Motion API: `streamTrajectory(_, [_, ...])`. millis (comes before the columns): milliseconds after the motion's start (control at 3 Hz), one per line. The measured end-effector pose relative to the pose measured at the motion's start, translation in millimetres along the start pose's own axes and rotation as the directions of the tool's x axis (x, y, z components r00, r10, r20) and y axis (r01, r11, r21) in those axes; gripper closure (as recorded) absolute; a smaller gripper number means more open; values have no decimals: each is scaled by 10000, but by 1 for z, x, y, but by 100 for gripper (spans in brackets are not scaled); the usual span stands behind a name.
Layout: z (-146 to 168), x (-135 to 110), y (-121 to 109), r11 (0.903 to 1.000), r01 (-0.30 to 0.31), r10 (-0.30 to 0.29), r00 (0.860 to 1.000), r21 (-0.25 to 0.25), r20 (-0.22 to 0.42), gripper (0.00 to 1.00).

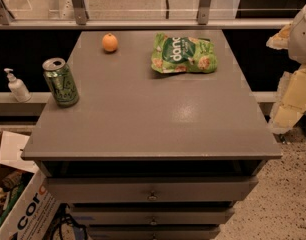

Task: Knock green can over

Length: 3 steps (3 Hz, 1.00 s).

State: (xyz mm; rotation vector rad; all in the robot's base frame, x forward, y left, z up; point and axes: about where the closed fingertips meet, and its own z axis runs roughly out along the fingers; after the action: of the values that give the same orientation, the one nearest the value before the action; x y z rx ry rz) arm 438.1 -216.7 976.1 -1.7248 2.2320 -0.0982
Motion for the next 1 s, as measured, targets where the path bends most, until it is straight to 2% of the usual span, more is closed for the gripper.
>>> streamTrajectory(333, [0,0,0,10000,0,0,10000,2,1,0])
streamTrajectory(667, [7,-23,1,9996,255,-259,9985,97,483,0])
streamTrajectory(1000, [25,-62,14,9973,731,-729,9879,34,1368,0])
